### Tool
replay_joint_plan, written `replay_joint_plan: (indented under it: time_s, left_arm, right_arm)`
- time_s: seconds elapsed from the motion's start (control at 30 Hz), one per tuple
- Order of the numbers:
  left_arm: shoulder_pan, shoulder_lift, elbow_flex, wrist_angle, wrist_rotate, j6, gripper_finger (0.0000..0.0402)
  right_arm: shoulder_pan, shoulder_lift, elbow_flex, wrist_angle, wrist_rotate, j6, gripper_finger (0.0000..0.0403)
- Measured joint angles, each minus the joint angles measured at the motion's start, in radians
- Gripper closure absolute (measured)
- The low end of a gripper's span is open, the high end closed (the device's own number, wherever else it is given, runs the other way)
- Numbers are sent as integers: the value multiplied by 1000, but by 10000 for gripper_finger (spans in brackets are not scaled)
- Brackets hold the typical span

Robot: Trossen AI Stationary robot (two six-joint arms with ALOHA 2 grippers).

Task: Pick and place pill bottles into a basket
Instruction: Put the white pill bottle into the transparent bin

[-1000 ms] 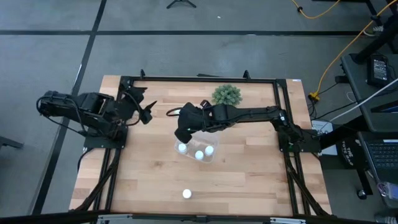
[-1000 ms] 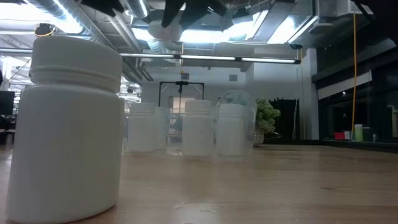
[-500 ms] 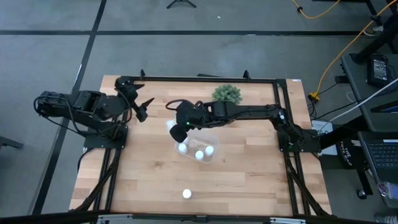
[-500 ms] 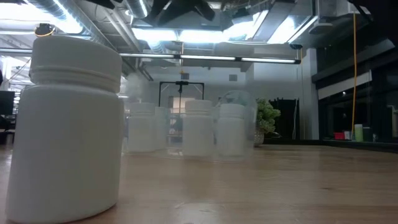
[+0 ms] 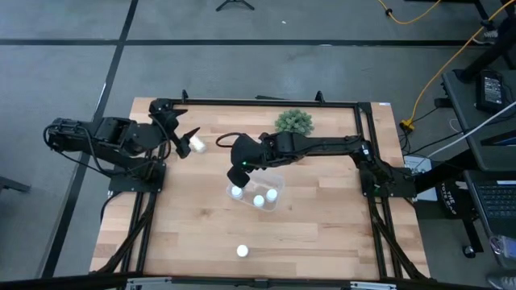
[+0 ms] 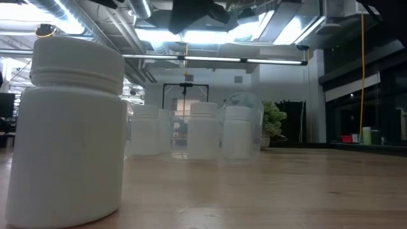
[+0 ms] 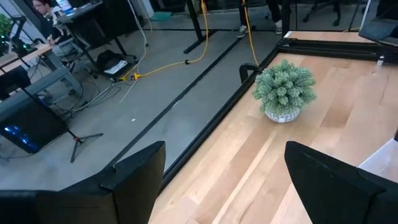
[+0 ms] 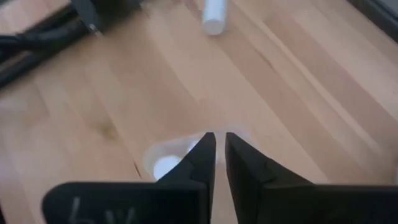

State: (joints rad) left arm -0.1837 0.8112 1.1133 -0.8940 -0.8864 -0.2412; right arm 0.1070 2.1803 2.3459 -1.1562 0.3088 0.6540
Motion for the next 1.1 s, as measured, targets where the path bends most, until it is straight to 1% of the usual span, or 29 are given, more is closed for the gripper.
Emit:
replay_joint_plan:
  time_s: [0.2, 0.4, 0.5, 0.6, 0.67, 0.73, 0.8, 0.83, 0.93, 1.03, 1.1]
  left_arm:
    - [0, 0, 0, -1, 41, -6, 80]
    - [25, 1, 0, -8, 142, 4, 80]
    - [52, 3, 0, -10, 210, 17, 80]
    - [77, 3, 0, -15, 260, 17, 80]
    - [84, 3, 0, -15, 264, 17, 80]
    - [84, 3, 0, -15, 258, 20, 80]
    - [84, 3, 0, -15, 254, 28, 79]
    - [84, 3, 0, -15, 254, 33, 79]
    - [84, 3, 0, -15, 258, 35, 79]
    - [80, 3, 0, -17, 258, 19, 79]
    - [80, 3, 0, -23, 259, 19, 79]
  right_arm:
    - [10, 0, 0, -75, 14, 16, 360]
    - [11, 0, 0, -117, 30, 20, 354]
    - [11, 0, 0, -181, 32, 26, 328]
    - [11, 0, 0, -290, 61, 55, 288]
    - [5, 0, 0, -336, 102, 55, 261]
    - [-22, 0, 0, -352, 112, 23, 236]
    - [-66, 0, 0, -358, 91, -5, 215]
    - [-89, 0, 0, -361, 62, -15, 207]
    - [-142, 0, 0, -357, -8, -28, 186]
    - [-165, 0, 0, -348, -10, -31, 176]
    - [-171, 0, 8, -346, 14, -41, 175]
